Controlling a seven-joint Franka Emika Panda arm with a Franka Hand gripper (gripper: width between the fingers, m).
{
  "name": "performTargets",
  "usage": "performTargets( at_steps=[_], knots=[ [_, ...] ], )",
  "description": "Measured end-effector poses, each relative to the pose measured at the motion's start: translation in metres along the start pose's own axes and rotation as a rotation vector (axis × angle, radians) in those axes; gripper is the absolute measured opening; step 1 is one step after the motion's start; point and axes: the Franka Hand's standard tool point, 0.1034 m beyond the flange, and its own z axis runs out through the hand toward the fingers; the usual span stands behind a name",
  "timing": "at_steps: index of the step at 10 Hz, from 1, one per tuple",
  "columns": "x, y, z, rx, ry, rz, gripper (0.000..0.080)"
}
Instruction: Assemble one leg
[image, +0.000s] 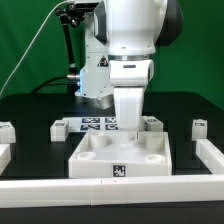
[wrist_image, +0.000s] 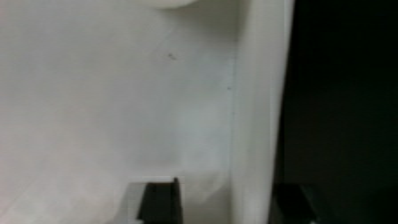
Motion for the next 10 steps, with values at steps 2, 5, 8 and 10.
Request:
performTargets(
  at_steps=[2,5,8,10],
  knots=[
    [0.0,0.0,0.0,0.0,0.0,0.001,0.0055],
    [0.0,0.0,0.0,0.0,0.0,0.001,0.0055],
    [-0.001,0.0,0.0,0.0,-0.001,-0.006,0.0055],
    [-0.008,0.012,-0.003,0.018,-0.021,-0.184,0.0055]
  ],
)
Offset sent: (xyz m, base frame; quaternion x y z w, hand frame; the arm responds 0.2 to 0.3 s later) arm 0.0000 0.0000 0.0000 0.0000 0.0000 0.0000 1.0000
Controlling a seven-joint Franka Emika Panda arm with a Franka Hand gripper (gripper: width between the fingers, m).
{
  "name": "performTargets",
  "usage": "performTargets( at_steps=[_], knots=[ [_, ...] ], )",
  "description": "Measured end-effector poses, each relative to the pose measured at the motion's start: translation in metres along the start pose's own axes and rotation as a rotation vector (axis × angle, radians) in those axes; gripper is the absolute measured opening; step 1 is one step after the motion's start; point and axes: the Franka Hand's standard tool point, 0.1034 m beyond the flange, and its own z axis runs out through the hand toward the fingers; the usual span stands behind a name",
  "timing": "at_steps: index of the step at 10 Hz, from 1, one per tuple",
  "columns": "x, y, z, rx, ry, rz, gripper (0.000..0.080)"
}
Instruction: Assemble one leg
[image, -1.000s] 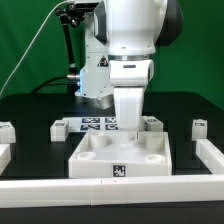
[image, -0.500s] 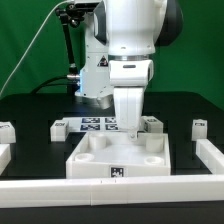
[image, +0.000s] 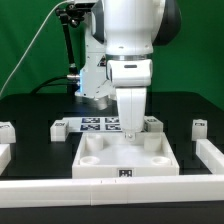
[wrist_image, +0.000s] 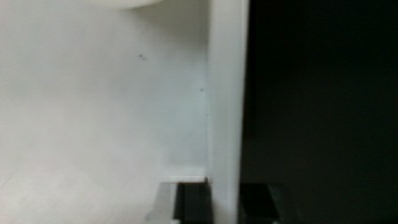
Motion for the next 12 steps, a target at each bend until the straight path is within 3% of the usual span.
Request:
performTargets(
  at_steps=[6,9,12],
  knots=[
    [0.002,0.006,0.002,-0.004,-0.014,-0.059,0.0057],
    [0.025,0.022,0.002,-0.024,-0.001,-0.053,0.0057],
    [0.047,0.026,0.002,-0.03,0.012,-0.022,0.0057]
  ],
)
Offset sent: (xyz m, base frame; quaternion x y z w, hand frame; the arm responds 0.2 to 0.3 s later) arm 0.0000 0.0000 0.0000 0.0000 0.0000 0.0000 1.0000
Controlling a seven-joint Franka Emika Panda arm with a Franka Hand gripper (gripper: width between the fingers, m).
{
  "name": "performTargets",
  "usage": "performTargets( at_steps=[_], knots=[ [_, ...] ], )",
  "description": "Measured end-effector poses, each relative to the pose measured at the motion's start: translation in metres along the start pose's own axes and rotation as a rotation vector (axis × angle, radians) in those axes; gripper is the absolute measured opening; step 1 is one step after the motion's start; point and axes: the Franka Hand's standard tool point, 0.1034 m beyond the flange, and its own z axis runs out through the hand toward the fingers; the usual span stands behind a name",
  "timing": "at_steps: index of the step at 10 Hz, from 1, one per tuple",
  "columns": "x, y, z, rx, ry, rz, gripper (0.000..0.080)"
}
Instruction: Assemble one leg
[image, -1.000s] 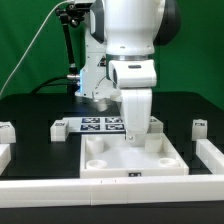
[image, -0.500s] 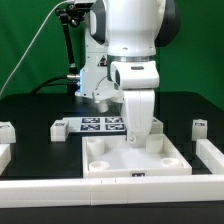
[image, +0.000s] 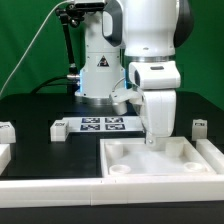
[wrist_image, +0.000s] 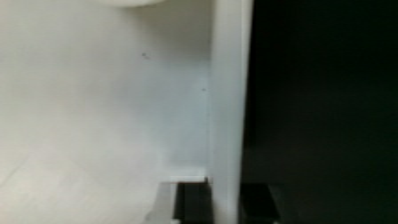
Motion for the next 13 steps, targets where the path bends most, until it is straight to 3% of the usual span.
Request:
performTargets(
  at_steps=[2,6,7,8,9,10,13],
  knots=[
    [0.01,-0.0011,0.0001,0.006,0.0,0.031,0.0057],
    [0.0091,-0.0014,0.0002,0.012,-0.003,0.036,0.0058],
    [0.009,-0.0015,0.0002,0.012,-0.003,0.036,0.028],
    [0.0089,-0.0015,0.0003,0.012,-0.003,0.036,0.028],
    [0.0088,-0.0015,0.0003,0.013,-0.003,0.036,0.0463],
    [0.0087,-0.0015,0.0003,0.013,-0.003,0.037,0.0584],
    [0.0086,-0.0016,0.0003,0.013,-0.003,0.037,0.0647]
  ],
)
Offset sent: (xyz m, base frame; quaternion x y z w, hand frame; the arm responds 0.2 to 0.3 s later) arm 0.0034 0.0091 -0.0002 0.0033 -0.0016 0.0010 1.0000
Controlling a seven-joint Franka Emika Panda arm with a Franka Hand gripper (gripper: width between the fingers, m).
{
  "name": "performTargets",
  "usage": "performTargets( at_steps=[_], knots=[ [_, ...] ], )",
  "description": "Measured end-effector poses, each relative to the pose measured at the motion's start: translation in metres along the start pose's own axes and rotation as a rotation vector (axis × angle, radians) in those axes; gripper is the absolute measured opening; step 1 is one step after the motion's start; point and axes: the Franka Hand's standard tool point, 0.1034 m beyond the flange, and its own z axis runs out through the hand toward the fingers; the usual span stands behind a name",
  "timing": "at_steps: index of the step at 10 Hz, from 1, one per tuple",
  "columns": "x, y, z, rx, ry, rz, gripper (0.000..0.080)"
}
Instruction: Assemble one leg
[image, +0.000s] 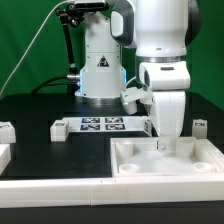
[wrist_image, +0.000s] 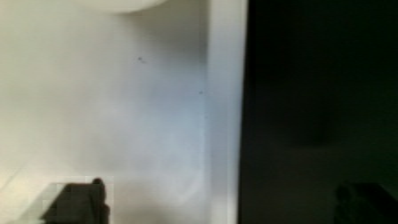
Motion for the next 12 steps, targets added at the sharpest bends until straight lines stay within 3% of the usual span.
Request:
performTargets(
  at_steps=[2,6,10,12],
  knots=[
    [0.001,0.0,-0.003,-0.004,0.0,0.017,0.0649],
    [0.022,-0.006,-0.041,-0.057,-0.003,0.151,0.0649],
    [0.028,-0.009,-0.043,-0.059,0.0,0.241,0.0649],
    [0.028,-0.01,-0.042,-0.056,0.016,0.479,0.0649]
  ],
)
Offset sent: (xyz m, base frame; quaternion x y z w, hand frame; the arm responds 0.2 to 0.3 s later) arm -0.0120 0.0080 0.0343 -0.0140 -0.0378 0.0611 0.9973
